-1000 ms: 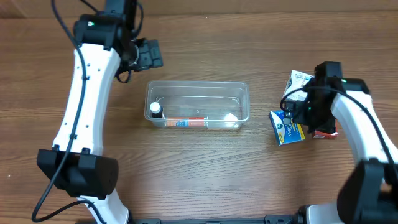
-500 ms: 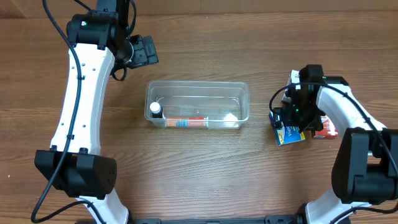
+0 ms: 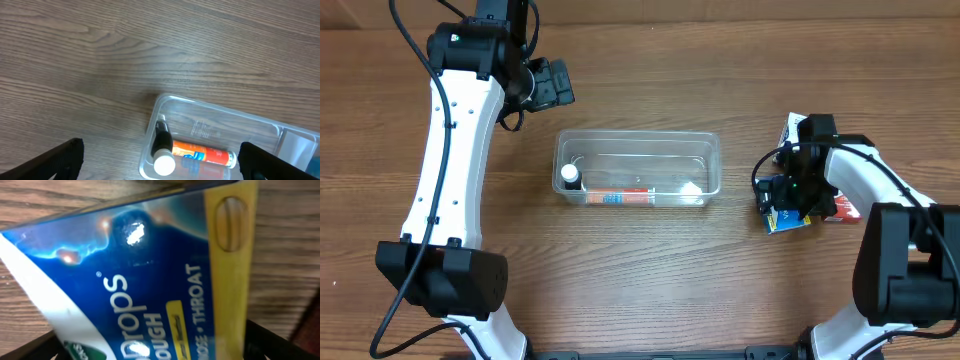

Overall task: Pack container
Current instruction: 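Grasp the blue-yellow VapoDrops box with the right gripper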

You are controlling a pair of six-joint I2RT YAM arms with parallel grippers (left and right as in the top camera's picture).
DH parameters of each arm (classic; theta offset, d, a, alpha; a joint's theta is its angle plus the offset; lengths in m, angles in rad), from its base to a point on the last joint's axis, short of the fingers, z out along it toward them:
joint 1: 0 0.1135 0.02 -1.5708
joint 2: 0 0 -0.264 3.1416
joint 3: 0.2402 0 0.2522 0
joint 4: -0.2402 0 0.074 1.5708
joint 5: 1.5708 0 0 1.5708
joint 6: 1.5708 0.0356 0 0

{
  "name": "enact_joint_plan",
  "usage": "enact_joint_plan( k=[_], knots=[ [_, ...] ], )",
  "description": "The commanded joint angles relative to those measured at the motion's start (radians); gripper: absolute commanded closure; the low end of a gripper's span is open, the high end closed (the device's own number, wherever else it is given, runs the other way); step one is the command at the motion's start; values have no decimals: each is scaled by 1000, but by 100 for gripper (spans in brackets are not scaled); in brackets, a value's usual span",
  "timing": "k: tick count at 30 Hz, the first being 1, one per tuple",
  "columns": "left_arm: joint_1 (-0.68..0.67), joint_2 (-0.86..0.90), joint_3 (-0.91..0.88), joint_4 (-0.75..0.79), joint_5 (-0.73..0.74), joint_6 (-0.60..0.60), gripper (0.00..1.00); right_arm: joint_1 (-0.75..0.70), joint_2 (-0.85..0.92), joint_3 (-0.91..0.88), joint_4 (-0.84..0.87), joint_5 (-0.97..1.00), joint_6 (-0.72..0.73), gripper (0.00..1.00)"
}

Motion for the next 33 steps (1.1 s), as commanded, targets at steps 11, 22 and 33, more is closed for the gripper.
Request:
enact_joint_plan(
  k=[11, 22, 33],
  knots=[
    [-2, -33, 26, -14, 4, 5, 0, 6, 10, 78, -69, -51, 46, 26],
    [-2, -33, 26, -14, 4, 4, 0, 268, -201, 449, -292, -56, -222, 27],
    [-2, -33, 26, -29, 3, 4, 0, 532, -188, 446, -85, -51, -81, 23]
  ],
)
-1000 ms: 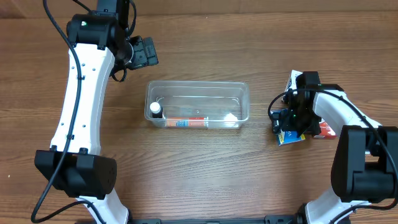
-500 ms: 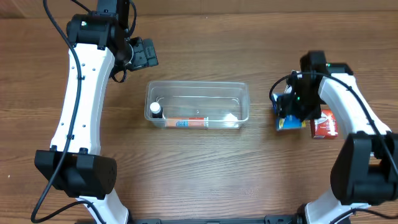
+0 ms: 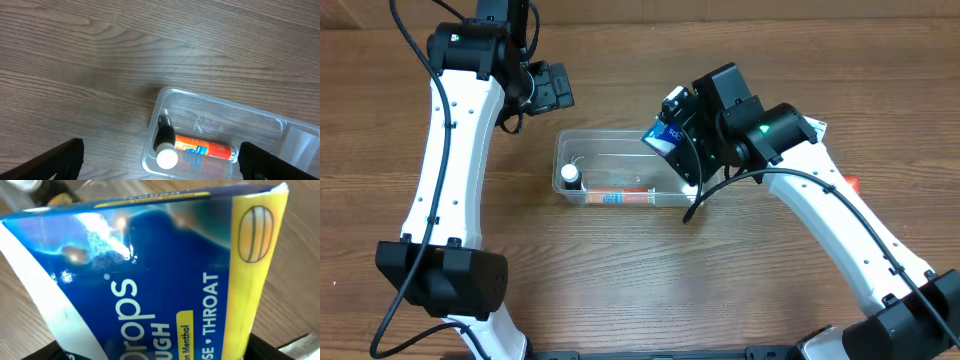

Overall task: Pack container
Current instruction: 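Grasp the blue-yellow VapoDrops box with the right gripper, then place the VapoDrops box into the container's right end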

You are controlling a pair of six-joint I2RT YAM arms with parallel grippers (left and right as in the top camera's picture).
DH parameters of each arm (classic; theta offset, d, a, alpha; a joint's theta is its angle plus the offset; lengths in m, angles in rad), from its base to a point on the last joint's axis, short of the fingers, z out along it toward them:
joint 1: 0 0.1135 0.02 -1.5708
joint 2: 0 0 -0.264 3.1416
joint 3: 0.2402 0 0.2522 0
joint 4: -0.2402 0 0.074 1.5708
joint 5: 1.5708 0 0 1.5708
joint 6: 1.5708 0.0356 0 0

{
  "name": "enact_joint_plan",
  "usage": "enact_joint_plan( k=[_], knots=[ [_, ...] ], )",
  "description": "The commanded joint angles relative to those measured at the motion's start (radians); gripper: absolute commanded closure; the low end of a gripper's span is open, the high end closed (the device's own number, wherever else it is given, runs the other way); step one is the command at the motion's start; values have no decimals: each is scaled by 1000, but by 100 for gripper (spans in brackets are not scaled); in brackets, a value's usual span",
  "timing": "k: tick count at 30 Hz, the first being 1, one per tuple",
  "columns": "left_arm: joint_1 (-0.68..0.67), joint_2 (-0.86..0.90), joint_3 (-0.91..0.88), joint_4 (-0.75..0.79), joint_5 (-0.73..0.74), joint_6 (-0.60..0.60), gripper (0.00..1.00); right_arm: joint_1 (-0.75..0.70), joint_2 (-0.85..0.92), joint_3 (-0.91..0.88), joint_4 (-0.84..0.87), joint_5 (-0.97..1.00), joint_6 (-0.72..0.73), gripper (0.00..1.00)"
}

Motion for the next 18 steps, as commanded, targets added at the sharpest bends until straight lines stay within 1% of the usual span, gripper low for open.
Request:
enact_joint_plan(
  k=[1, 4, 6, 8, 11, 13, 17, 18],
  knots=[
    [-2, -33, 26, -2, 3, 4, 0, 3, -1, 13, 8, 1, 216, 23],
    [-2, -33, 26, -5, 3, 4, 0, 3, 17, 11, 2, 1, 402, 24],
    [-2, -33, 26, -6, 3, 5, 0, 3, 34, -5, 2, 2, 478, 24],
    [-2, -33, 26, -6, 3, 5, 0, 3, 66, -21, -13, 1, 565, 27],
    [-2, -33, 26, -6, 3, 5, 0, 2, 117, -21, -21, 15, 589, 27],
    [-2, -33, 26, -10, -1, 5, 0, 2, 146, -21, -33, 56, 636, 27],
    [-2, -33, 26, -13, -4, 5, 0, 1, 183, -21, -35, 84, 645, 27],
    [-2, -33, 26, -13, -4, 5, 0, 1, 190, -21, -37, 91, 673, 26]
  ],
)
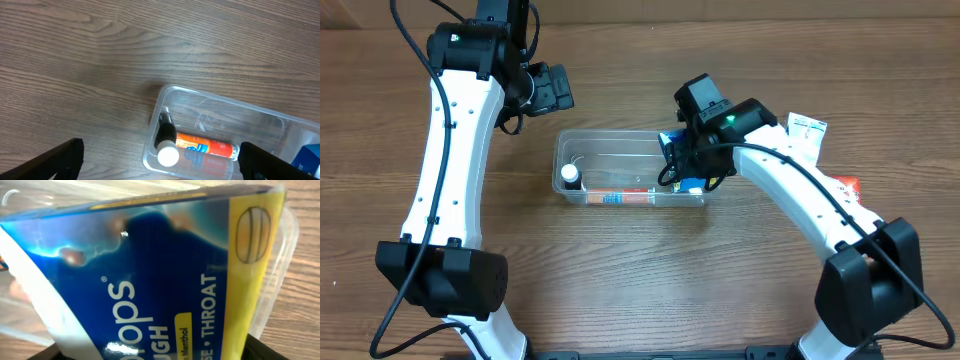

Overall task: Pack container
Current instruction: 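Place the VapoDrops box into the container's right end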

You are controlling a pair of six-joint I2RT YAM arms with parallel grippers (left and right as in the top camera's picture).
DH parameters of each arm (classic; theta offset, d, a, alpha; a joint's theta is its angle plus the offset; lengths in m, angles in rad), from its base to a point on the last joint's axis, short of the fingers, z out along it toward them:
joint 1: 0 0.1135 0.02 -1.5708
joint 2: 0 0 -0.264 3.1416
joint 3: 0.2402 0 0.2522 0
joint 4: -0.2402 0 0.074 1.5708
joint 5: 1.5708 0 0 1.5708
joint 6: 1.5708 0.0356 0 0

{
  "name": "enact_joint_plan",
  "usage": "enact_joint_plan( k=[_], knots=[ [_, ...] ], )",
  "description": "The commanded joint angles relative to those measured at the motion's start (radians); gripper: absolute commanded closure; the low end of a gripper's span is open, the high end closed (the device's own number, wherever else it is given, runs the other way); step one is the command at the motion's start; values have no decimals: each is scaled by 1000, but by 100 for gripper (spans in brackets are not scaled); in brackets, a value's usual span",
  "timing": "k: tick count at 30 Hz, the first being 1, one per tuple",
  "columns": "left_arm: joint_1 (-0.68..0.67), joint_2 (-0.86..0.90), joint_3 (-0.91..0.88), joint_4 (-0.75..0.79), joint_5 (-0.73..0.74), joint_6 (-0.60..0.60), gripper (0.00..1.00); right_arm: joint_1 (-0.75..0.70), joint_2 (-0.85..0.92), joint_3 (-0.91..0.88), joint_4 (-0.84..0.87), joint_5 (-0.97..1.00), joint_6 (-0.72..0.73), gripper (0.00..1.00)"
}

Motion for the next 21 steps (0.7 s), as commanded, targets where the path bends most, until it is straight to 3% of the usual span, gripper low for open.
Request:
enact_joint_plan(
  k=[1, 7, 13, 21],
  knots=[
    [-2, -33, 26, -2, -3, 5, 0, 1, 19, -2, -1, 33, 65, 26],
    [-2, -33, 26, -3, -4, 5, 0, 1, 50, -2, -20, 33, 69, 25],
    [-2, -33, 26, -3, -5, 5, 0, 1, 50, -2, -20, 33, 69, 0],
    [-2, -33, 26, -5, -5, 5, 0, 1, 40, 57, -65, 100, 69, 0]
  ],
)
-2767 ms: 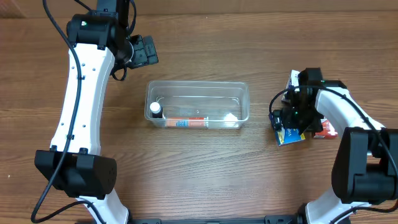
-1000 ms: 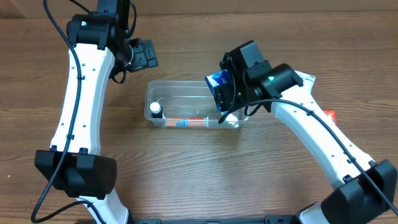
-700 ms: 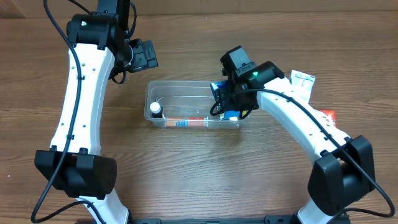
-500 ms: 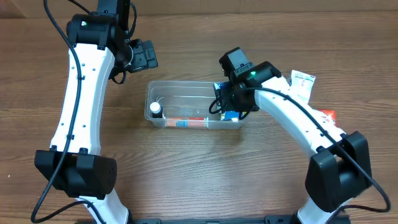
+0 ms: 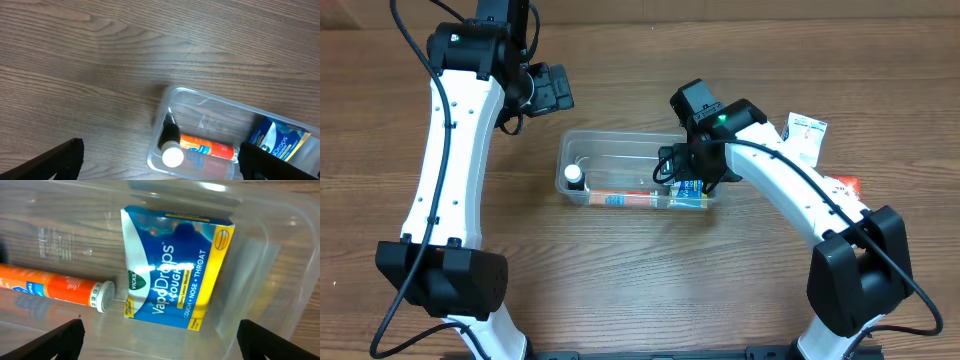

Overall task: Pack container
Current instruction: 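Place the VapoDrops box into the container's right end, then grasp the white bandage box with the right gripper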

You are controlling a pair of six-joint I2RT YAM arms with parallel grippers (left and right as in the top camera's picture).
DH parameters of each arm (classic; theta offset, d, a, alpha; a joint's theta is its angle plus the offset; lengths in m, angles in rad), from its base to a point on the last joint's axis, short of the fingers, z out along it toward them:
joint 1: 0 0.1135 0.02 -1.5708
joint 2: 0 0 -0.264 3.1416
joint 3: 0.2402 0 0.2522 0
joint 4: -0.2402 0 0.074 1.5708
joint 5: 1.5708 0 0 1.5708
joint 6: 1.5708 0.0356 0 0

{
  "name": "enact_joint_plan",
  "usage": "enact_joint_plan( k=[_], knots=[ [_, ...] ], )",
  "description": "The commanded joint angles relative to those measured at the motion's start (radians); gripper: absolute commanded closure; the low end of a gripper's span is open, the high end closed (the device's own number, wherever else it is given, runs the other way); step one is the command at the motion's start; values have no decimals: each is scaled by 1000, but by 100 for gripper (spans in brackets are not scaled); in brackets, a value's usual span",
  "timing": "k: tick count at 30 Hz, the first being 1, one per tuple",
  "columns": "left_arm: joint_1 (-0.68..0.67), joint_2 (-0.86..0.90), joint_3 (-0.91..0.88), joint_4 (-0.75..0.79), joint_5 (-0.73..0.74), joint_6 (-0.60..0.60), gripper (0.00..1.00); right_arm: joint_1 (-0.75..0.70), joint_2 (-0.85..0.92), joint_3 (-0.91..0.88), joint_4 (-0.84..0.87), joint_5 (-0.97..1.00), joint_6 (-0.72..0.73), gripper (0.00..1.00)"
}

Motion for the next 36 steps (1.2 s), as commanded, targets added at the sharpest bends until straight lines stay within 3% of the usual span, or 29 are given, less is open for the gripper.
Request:
enact_joint_plan(
  k=[1, 4, 7, 9, 14, 21, 23, 36],
  knots=[
    [-2, -33, 26, -3, -5, 5, 0, -1, -23, 101, -68, 118, 6, 0],
    [-2, -33, 26, -6, -5, 5, 0, -37, -104, 312, -144, 291, 7, 0],
    [-2, -33, 26, -11, -6, 5, 0, -176, -140, 407, -146, 285, 9, 0],
    [-2, -33, 26, -11, -6, 5, 0, -427, -107, 388, -181, 137, -1, 0],
    [-2, -33, 26, -10, -6, 4, 0, -597, 6, 348, -206, -20, -118, 0],
    [-2, -33, 26, -11, -6, 4, 0, -595, 231, 325, -225, -38, -167, 0],
    [-2, -33, 26, -11, -6, 4, 0, -597, 276, 325, -211, 12, -96, 0],
    [-3, -33, 26, -11, -6, 4, 0, -600, 417, 324, -149, 33, -81, 0]
  ],
)
